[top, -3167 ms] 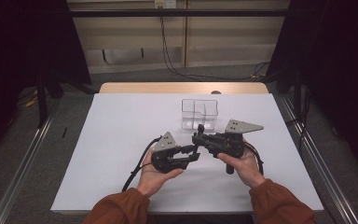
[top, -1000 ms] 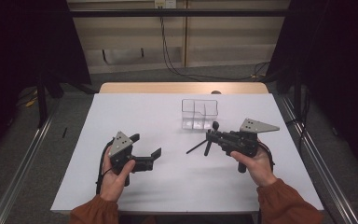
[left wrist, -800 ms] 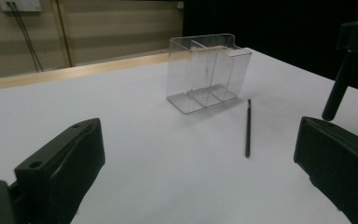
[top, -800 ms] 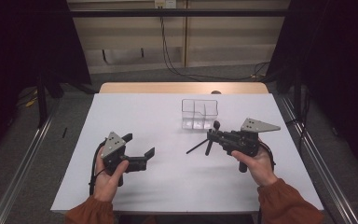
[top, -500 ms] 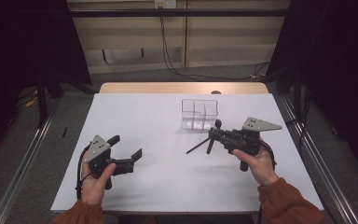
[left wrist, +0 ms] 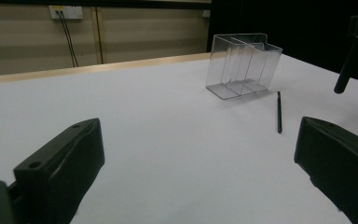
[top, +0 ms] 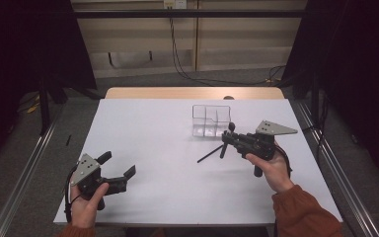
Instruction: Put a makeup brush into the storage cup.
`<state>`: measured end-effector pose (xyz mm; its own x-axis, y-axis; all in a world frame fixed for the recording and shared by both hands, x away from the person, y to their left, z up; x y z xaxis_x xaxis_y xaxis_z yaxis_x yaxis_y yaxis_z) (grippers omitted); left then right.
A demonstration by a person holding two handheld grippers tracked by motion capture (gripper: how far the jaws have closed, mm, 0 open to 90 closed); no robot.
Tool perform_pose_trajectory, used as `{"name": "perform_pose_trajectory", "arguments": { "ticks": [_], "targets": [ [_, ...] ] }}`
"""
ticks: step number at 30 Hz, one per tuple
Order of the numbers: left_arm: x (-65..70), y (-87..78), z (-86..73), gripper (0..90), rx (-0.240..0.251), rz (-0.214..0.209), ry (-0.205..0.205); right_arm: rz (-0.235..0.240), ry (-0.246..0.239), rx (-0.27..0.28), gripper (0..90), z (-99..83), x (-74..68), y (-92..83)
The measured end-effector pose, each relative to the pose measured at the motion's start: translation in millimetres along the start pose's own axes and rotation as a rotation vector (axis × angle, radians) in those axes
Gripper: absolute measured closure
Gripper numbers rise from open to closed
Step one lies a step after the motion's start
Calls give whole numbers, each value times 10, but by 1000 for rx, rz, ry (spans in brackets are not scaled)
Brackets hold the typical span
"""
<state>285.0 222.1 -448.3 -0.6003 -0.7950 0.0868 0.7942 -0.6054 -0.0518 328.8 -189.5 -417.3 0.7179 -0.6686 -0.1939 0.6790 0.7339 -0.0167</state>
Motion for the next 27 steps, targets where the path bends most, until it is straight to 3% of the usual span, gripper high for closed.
{"name": "perform_pose_trajectory", "arguments": {
  "ticks": [13,17,27],
  "targets": [
    [13,-72,19,17,21,0,-1,-37,1,33,802,120,185,10],
    [25,-65,1,17,9,-7,7,-58,-4,42,802,179,289,24],
    [45,-68,4,21,1,-9,16,-78,-3,67,802,292,390,80]
  ]
}}
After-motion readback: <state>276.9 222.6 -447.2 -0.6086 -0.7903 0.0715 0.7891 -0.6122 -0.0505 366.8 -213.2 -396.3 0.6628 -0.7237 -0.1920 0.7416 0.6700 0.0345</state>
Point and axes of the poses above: each handheld gripper's, and its own axes: y roughly forward along the jaws, z roughly out of its top, x roughly to its right, the point moved 4 cm from there along y, roughly forward along the jaws, and after that the axes turned 13 degrees about x, right-handed, at the moved point
